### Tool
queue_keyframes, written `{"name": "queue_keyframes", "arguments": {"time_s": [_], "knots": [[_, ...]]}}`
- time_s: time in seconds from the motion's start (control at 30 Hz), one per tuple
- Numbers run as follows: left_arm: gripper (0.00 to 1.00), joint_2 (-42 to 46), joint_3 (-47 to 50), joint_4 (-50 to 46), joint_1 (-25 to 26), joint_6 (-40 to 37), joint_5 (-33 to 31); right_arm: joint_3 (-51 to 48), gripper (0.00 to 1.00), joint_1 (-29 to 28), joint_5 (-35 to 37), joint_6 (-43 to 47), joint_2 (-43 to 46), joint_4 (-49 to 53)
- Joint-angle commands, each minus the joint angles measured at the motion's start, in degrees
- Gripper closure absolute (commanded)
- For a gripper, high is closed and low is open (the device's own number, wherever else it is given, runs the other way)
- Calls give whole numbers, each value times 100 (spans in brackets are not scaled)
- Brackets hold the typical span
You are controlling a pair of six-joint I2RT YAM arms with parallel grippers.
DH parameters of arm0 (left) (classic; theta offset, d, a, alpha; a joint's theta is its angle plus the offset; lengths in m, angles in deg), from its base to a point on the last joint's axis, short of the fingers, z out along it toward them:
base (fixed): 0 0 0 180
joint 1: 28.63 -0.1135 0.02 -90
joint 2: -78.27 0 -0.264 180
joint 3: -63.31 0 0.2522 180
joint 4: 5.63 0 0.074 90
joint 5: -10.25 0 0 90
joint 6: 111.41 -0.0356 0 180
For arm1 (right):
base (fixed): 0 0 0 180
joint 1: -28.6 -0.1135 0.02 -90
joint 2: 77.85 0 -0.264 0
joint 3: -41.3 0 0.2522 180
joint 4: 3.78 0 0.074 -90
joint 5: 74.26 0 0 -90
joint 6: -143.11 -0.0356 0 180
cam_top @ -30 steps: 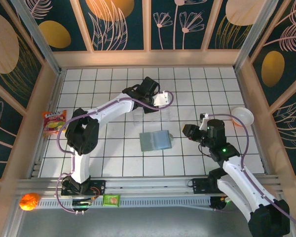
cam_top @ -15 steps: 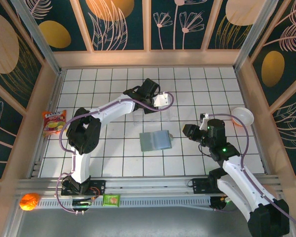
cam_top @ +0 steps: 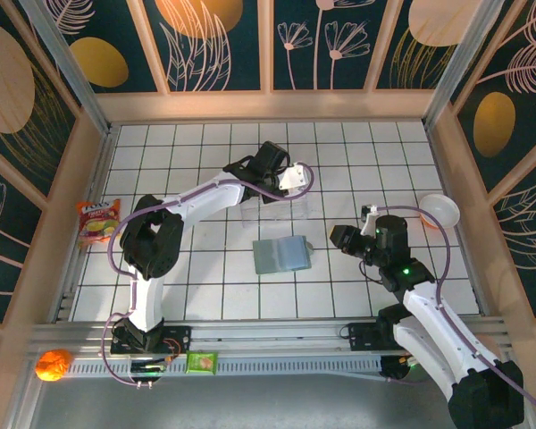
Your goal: Take the credit cards out of the card holder
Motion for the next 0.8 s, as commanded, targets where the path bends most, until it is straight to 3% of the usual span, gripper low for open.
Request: {"name": "queue_keyframes", "arguments": {"time_s": [0.0,0.13,0.27,0.33,0.37,0.4,0.57,0.7,0.77], "knots": [[68,369,118,329,3,347,28,222,65,55,-121,-20,-18,-147],[62,1024,476,1124,-134,1111,408,176,54,50,-87,41,-65,-162],[46,2165,1596,2882,-526,2737,1152,55,45,42,-10,46,-142,-329],[37,2612,2193,3689,-686,3554,1137,54,26,38,99,76,-210,-354],[14,2815,2527,4066,-781,3964,1060,62,23,24,172,82,-243,-353],[1,3031,2852,4370,-856,4308,981,86,23,16,267,78,-278,-353],[1,4041,4415,5152,-1079,5242,-671,310,22,-1,1014,91,-432,-215],[1,4650,5095,4798,-1425,5382,-1900,434,16,-8,1676,-23,-537,-302],[1,4930,5388,4787,-1820,5463,-2109,487,15,-21,1866,-66,-609,-382]]}}
